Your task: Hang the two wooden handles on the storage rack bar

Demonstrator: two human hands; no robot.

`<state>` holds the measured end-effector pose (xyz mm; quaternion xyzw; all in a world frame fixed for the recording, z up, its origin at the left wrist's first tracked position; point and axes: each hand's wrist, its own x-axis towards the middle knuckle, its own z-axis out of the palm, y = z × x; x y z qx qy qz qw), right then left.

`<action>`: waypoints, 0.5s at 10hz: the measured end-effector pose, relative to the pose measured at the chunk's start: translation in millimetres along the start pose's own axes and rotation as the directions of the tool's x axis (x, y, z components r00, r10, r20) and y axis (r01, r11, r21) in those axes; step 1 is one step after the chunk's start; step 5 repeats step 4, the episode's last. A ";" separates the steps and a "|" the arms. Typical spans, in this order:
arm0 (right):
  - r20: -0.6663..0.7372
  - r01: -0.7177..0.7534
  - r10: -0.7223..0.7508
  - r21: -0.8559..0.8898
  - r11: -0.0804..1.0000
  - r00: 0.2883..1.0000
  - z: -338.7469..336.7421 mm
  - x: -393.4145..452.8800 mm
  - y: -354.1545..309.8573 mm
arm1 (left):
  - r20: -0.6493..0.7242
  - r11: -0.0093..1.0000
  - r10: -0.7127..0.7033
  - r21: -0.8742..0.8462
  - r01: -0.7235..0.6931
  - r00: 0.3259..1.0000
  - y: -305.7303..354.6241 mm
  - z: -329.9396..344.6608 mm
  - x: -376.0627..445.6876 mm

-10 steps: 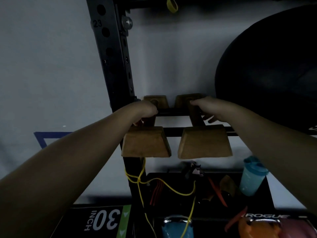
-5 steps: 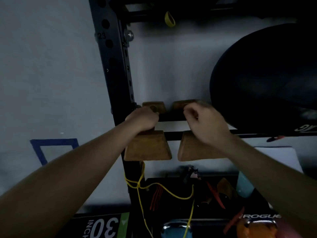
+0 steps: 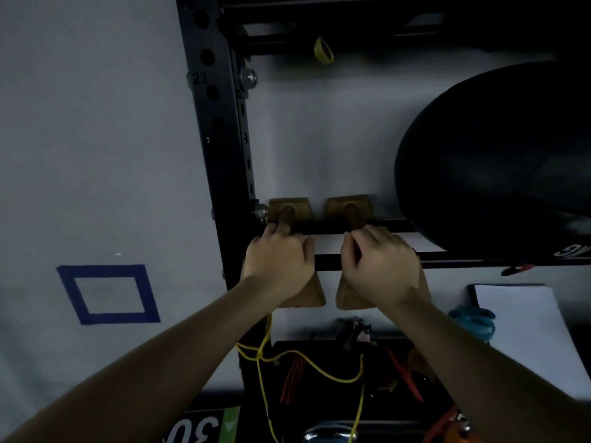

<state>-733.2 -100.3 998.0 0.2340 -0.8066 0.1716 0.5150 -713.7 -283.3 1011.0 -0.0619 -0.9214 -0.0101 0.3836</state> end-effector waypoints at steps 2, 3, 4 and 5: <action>0.012 -0.035 0.035 -0.007 0.999 0.999 2.7 1.9 -1.7 | 0.007 0.999 -0.020 -0.032 0.020 1.000 1.4 -3.6 -1.7; 0.039 -0.040 0.040 0.006 0.999 0.998 -1.8 2.1 -3.5 | 0.000 1.000 -0.009 -0.025 0.009 1.000 1.7 -9.0 -4.0; 0.018 -0.103 0.102 0.130 0.986 0.995 -9.4 7.9 -1.7 | -0.050 0.995 -0.016 -0.103 0.011 0.999 2.1 -16.1 -1.6; 0.018 -0.103 0.102 0.130 0.986 0.995 -9.4 7.9 -1.7 | -0.050 0.995 -0.016 -0.103 0.011 0.999 2.1 -16.1 -1.6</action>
